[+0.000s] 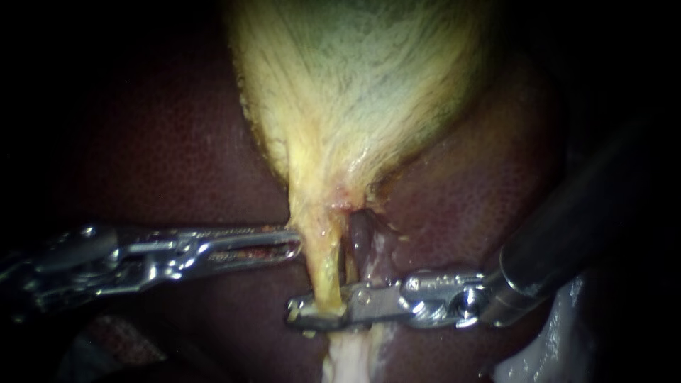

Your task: Going back second clip left tube

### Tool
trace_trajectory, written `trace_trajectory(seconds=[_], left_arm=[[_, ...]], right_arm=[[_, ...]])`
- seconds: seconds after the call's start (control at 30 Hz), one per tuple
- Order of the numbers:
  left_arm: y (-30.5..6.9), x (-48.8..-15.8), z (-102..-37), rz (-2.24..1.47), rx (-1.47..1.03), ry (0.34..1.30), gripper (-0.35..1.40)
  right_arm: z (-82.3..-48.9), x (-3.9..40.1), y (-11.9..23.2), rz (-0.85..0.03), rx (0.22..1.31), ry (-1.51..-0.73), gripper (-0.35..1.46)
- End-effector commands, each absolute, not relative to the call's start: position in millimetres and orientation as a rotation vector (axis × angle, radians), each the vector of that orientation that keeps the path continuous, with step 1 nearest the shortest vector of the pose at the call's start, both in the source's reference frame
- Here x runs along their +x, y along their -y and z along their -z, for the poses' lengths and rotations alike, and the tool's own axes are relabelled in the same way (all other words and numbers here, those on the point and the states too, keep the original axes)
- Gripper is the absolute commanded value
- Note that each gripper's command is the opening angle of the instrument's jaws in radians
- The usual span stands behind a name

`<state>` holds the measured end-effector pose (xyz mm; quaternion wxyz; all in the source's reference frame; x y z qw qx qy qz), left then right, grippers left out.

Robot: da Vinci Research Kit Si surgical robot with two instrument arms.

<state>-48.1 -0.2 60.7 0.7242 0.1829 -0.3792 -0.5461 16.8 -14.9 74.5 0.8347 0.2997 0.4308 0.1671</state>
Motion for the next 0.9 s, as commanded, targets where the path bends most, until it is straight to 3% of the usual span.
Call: trace_trajectory(seconds=[0.03, 0.23, 0.33, 0.47, 0.6, 0.9], left_arm=[[0.2, -48.2, -60.8, 1.205, 0.404, 0.837, -0.28], [0.2, -48.1, -60.8, 1.205, 0.404, 0.837, -0.28], [0.2, -48.1, -60.7, 1.205, 0.404, 0.837, -0.28], [0.2, -48.0, -60.8, 1.204, 0.404, 0.837, -0.28], [0.2, -48.0, -60.8, 1.204, 0.404, 0.837, -0.28], [0.2, -48.0, -60.8, 1.204, 0.404, 0.837, -0.28]], right_arm=[[-74.5, 16.8, 15.0, -0.354, 0.635, -0.913, -0.35], [-74.7, 16.6, 14.9, -0.355, 0.635, -0.921, -0.35], [-74.9, 16.3, 14.7, -0.358, 0.638, -0.945, 0.1], [-74.9, 15.8, 14.4, -0.345, 0.631, -0.996, 0.46], [-74.5, 15.6, 13.7, -0.296, 0.602, -1.045, 0.55], [-75.1, 14.6, 12.8, -0.227, 0.564, -1.068, 0.6]])
